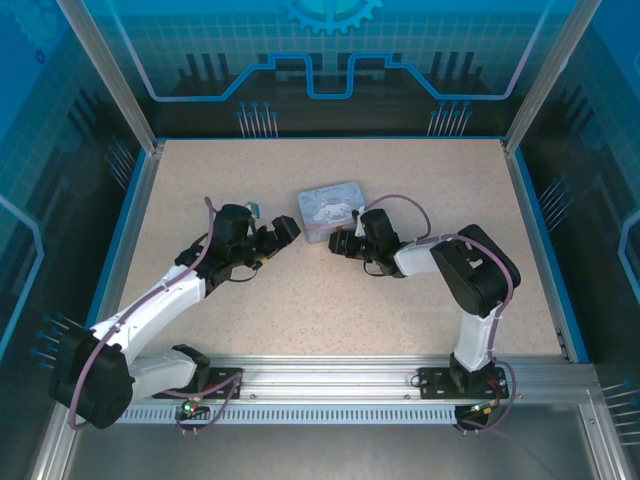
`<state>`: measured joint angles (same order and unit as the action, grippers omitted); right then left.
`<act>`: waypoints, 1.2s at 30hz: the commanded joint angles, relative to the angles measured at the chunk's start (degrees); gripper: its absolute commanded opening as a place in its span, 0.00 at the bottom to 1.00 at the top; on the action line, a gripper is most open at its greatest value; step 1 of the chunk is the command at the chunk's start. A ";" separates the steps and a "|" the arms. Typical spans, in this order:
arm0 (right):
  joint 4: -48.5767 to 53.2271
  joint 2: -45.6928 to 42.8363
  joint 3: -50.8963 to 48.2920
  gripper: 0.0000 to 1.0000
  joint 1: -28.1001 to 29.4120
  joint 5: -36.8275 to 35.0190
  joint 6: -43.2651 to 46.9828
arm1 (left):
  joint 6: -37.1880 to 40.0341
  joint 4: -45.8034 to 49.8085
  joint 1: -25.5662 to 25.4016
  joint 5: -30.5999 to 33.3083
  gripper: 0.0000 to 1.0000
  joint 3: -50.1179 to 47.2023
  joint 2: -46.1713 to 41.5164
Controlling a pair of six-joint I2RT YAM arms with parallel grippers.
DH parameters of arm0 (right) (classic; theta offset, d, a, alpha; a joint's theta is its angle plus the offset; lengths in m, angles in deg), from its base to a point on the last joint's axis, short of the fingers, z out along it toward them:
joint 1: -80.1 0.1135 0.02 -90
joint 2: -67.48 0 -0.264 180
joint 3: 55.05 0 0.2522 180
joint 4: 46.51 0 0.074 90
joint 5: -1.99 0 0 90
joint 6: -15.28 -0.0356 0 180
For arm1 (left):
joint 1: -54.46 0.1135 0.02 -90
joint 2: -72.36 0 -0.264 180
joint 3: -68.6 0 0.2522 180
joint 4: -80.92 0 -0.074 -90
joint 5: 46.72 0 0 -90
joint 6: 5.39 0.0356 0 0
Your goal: Unlock a padlock with a key
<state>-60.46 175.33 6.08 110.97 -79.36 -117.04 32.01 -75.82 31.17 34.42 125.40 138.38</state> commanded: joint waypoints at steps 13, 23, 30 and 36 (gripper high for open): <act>2.22 -1.86 -2.84 0.43 3.09 1.50 -0.82 | -1.46 -2.87 0.47 -1.64 0.99 -0.26 0.87; 6.60 0.99 0.74 0.43 3.51 -4.32 -4.69 | -1.65 -2.99 0.48 -1.91 0.99 0.18 1.31; 8.43 2.26 2.63 0.42 4.61 -7.78 -4.47 | -1.97 -3.13 0.44 -1.97 0.99 0.27 1.59; 9.77 3.73 4.91 0.38 5.08 -10.09 -4.31 | -2.26 -3.22 0.47 -1.95 0.99 0.34 1.66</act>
<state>-53.99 176.30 9.91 115.45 -85.92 -121.22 30.52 -78.16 31.17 33.76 125.38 139.52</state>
